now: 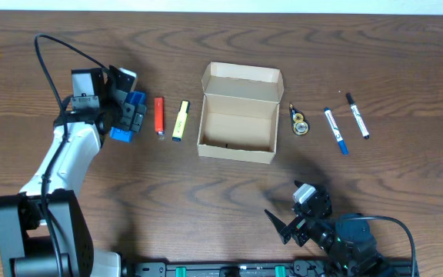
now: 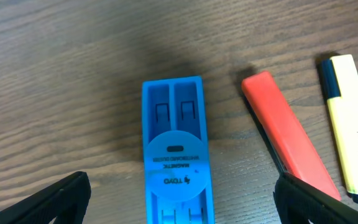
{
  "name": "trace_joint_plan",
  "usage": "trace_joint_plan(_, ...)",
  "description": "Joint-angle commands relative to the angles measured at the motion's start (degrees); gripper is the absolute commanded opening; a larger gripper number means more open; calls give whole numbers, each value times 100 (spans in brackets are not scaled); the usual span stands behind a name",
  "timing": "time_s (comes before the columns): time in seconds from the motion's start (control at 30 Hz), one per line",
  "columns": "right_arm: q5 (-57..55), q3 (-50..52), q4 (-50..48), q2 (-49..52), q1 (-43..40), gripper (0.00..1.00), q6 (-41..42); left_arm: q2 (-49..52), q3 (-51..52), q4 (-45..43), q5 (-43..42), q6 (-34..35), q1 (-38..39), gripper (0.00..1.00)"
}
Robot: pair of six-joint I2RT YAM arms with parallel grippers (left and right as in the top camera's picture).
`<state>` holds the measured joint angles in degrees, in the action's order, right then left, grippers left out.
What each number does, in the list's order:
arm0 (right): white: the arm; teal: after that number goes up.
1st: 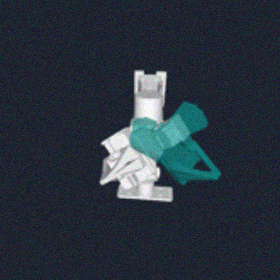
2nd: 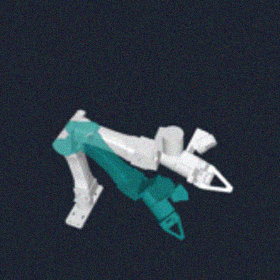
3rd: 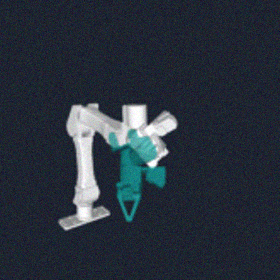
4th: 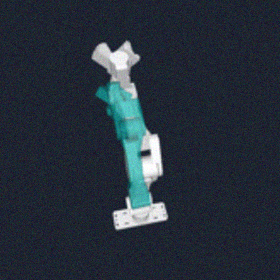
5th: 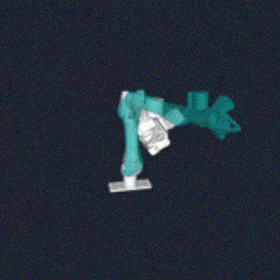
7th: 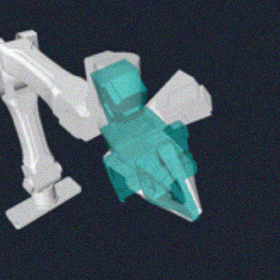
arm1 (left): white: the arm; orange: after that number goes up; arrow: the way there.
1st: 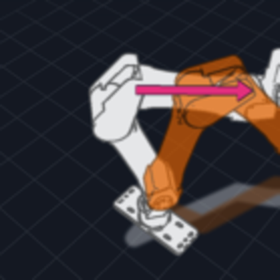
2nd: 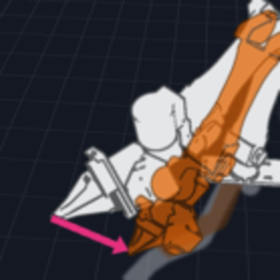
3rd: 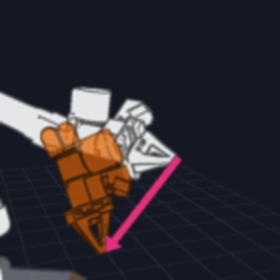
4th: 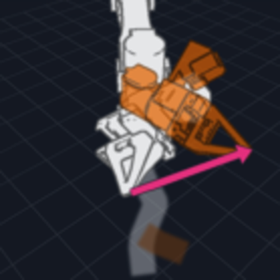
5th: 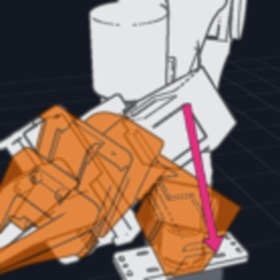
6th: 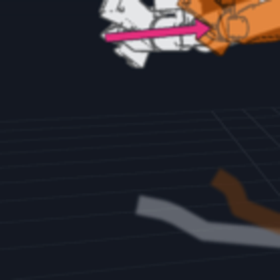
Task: Pack container
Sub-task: 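Reach left gripper down over the blue whiteboard duster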
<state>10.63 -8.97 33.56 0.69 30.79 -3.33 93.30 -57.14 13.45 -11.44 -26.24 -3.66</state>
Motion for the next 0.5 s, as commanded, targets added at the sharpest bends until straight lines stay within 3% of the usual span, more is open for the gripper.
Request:
trace_joint_plan(0.0, -13, 20, 2, -37, 52, 99, 72, 44, -109, -101, -63, -142, -13, 95)
trace_joint_plan(0.47, -13, 20, 2, -37, 55, 99, 72, 957, -109, -651, 269, 308, -17, 95)
